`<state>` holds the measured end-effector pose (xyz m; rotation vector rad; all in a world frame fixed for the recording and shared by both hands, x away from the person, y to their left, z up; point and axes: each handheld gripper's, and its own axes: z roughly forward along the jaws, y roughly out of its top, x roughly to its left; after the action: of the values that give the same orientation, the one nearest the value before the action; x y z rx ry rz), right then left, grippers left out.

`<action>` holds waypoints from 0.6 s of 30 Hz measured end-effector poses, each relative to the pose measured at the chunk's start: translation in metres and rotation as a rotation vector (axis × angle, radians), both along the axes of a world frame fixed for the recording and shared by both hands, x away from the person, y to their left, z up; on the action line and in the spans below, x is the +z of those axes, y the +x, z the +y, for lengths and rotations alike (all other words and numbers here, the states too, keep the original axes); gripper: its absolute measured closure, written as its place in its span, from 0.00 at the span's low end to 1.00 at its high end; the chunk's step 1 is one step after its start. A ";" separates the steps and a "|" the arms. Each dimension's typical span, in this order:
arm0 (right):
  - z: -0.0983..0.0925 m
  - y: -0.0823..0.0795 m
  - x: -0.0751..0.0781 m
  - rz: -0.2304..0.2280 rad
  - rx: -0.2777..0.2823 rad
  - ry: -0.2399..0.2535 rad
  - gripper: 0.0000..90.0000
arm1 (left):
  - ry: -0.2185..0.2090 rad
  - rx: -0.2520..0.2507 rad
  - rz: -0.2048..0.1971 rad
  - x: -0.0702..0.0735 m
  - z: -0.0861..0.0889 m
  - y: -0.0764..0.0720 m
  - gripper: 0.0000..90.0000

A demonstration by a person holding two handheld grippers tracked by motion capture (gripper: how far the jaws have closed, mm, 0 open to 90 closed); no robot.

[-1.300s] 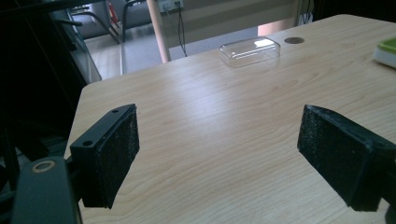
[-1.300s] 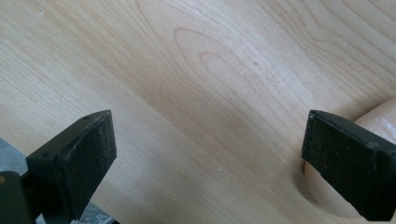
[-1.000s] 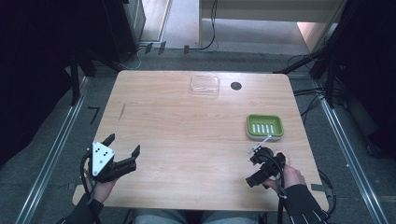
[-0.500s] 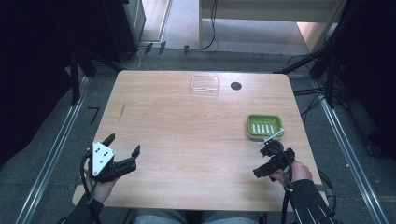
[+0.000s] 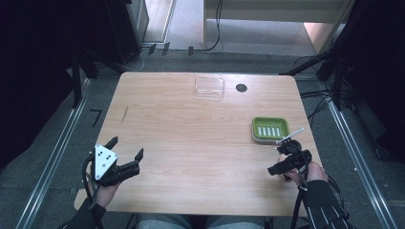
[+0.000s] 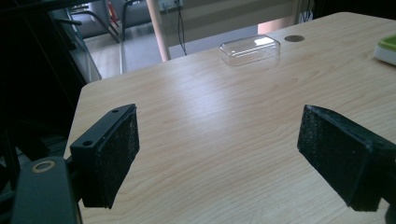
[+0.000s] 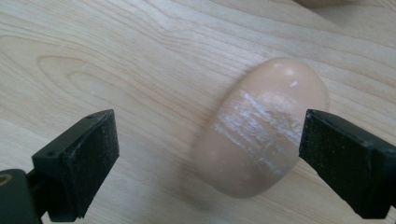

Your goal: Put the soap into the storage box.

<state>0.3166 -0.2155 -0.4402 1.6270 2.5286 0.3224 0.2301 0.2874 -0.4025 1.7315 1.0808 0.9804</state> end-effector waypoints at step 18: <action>-0.018 0.011 -0.011 0.030 -0.072 0.024 0.06 | 0.004 -0.002 0.004 0.000 0.000 0.000 0.15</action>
<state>0.3274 -0.2339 -0.4510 1.7393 2.4896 0.3255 0.2300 0.2870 -0.4026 1.7384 1.0803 0.9791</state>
